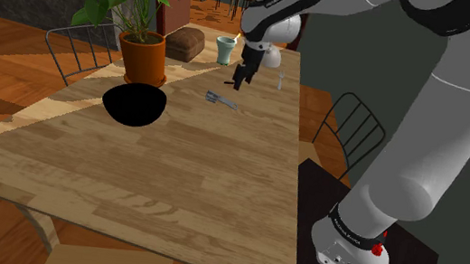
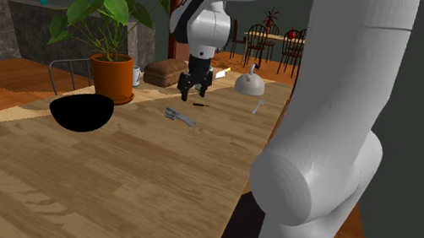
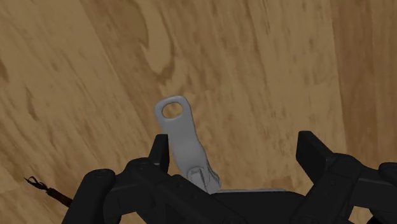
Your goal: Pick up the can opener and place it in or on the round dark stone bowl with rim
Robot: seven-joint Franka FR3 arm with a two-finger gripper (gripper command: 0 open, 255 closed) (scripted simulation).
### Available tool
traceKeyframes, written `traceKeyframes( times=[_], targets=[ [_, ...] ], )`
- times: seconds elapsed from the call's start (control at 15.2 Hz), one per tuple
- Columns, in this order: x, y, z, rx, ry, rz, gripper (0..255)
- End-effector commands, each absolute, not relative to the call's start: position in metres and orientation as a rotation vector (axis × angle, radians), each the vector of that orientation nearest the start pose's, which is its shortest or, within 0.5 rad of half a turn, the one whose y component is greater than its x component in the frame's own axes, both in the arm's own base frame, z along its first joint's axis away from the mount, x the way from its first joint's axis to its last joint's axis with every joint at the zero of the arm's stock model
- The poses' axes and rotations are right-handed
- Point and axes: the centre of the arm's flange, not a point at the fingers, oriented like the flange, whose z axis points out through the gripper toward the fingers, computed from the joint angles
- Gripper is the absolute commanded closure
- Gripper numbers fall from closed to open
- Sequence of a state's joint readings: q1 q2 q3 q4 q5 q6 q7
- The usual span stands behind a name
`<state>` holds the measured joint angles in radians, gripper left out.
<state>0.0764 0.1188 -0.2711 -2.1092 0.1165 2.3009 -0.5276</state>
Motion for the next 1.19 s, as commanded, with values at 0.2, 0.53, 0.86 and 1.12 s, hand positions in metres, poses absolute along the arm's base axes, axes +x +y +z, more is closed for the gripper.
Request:
traceKeyframes(
  times=[0.2, 0.53, 0.86, 1.12],
  targets=[
    [0.609, -0.112, 0.326, -3.070, -0.512, -0.148, 0],
    [0.656, -0.116, 0.285, -3.052, -0.610, -0.149, 0],
    [0.659, -0.115, 0.259, -3.052, -0.610, -0.149, 0],
    [0.660, -0.114, 0.245, -3.052, -0.610, -0.149, 0]
  ],
)
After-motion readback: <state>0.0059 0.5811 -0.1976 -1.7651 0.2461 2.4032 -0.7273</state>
